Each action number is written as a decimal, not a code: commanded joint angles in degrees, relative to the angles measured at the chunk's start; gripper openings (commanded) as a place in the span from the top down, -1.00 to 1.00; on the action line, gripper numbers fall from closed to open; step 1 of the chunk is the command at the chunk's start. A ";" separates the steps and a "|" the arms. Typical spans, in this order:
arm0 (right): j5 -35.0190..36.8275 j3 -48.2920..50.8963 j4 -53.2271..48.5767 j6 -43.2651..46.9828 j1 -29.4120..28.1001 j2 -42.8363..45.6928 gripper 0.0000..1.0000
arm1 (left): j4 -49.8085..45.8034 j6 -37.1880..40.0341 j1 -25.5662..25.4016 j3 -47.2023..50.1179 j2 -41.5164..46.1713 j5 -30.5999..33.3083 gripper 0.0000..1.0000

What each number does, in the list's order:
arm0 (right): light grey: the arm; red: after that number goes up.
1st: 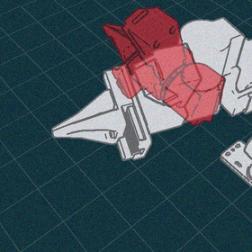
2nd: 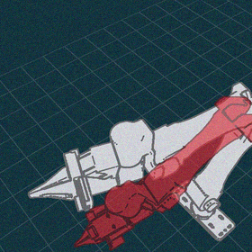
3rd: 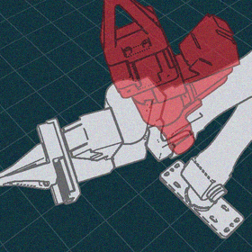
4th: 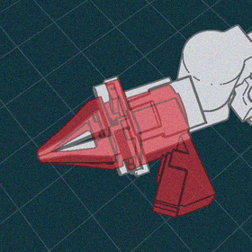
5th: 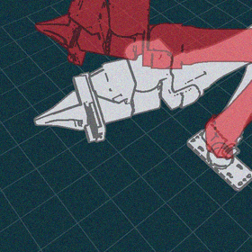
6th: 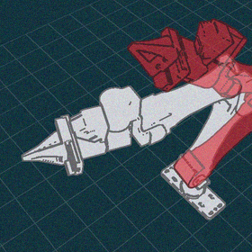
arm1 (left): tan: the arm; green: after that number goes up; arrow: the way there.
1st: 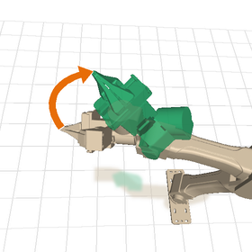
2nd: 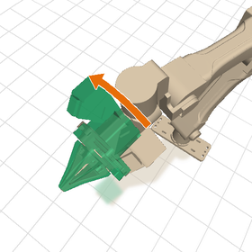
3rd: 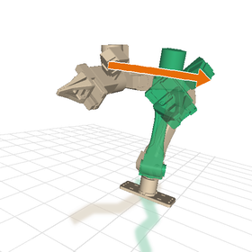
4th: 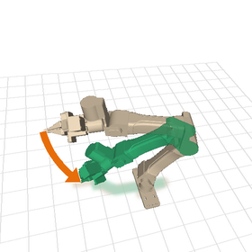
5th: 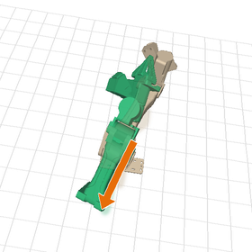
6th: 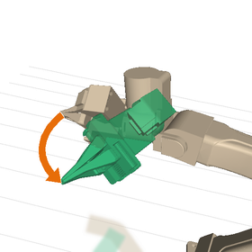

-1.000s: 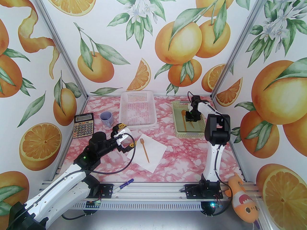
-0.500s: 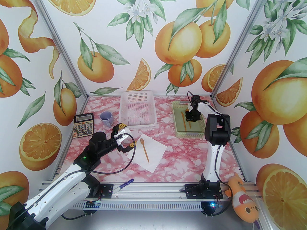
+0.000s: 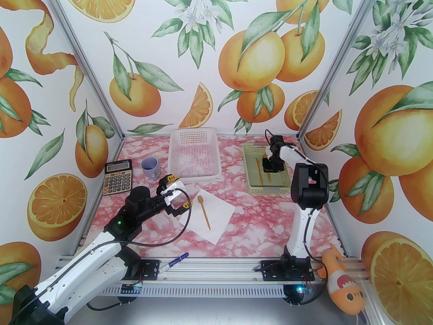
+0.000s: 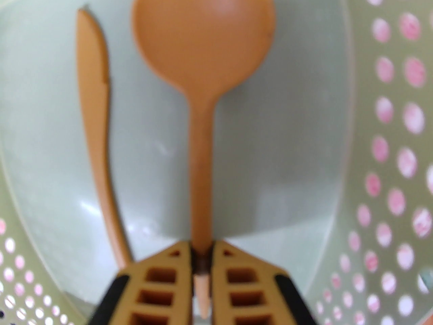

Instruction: Place the utensils on the paper napkin and roll it up

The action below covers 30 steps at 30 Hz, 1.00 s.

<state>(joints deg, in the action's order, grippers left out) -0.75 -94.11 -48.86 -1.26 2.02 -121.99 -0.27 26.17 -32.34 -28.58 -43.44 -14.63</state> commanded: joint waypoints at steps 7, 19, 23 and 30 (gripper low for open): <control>1.63 4.13 2.83 -1.73 -1.21 8.70 0.75 | -0.41 1.16 -0.36 0.10 0.55 -1.09 -1.00; 2.01 7.92 3.24 -2.56 -3.01 16.48 0.75 | -0.47 1.27 -0.51 0.10 0.82 -1.02 -1.00; 1.95 9.10 3.51 -3.20 -3.85 18.64 0.75 | -0.50 1.25 -0.59 0.01 0.87 -1.19 -1.00; 0.65 11.16 3.90 -5.35 -5.05 23.00 0.75 | -0.45 1.26 -0.63 0.10 0.99 -1.19 -1.00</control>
<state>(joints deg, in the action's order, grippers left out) 0.05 -84.12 -46.24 -4.71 -2.44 -102.26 -0.38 27.03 -32.71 -28.60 -43.16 -14.90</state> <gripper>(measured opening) 0.125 0.999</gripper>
